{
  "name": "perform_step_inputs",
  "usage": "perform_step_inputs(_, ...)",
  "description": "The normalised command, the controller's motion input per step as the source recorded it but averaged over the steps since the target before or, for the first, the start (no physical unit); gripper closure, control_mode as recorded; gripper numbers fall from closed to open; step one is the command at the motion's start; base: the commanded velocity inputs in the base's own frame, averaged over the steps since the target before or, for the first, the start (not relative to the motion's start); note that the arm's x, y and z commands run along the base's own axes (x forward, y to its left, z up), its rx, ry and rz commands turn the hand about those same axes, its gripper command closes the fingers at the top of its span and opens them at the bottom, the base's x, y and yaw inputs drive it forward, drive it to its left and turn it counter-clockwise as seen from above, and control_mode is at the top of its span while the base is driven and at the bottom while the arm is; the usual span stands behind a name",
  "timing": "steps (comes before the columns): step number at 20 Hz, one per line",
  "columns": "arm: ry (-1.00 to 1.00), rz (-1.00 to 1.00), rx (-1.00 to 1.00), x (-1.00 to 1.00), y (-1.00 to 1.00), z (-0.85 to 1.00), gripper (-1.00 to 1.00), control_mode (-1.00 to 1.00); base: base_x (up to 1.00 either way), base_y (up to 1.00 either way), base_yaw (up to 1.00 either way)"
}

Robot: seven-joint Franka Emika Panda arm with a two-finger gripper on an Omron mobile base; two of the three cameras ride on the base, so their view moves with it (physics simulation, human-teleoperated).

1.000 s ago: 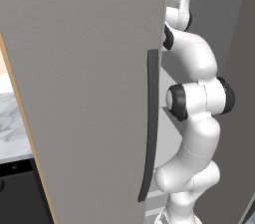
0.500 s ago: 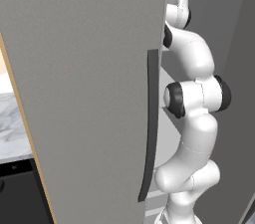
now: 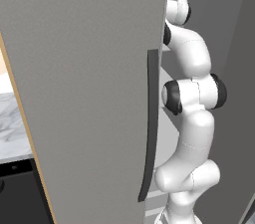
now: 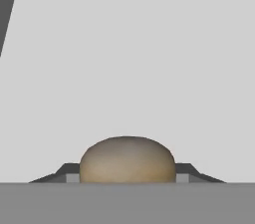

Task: Take the mango, mushroom, and squash from the freezer and place them in the bowl on the counter.

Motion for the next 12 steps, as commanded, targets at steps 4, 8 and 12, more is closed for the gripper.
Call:
perform_step_inputs(4, 0.0, 0.0, 0.0, 0.0, 0.11, -0.04, 1.0, -1.0, 0.0, 0.0, 0.0)
perform_step_inputs(8, -0.09, 0.0, -0.01, 0.07, 0.03, -0.01, 1.0, -1.0, 0.0, 0.0, 0.0)
perform_step_inputs(12, -0.24, 0.0, -0.02, 0.04, 0.0, -0.06, 1.0, -1.0, 0.0, 0.0, 0.0)
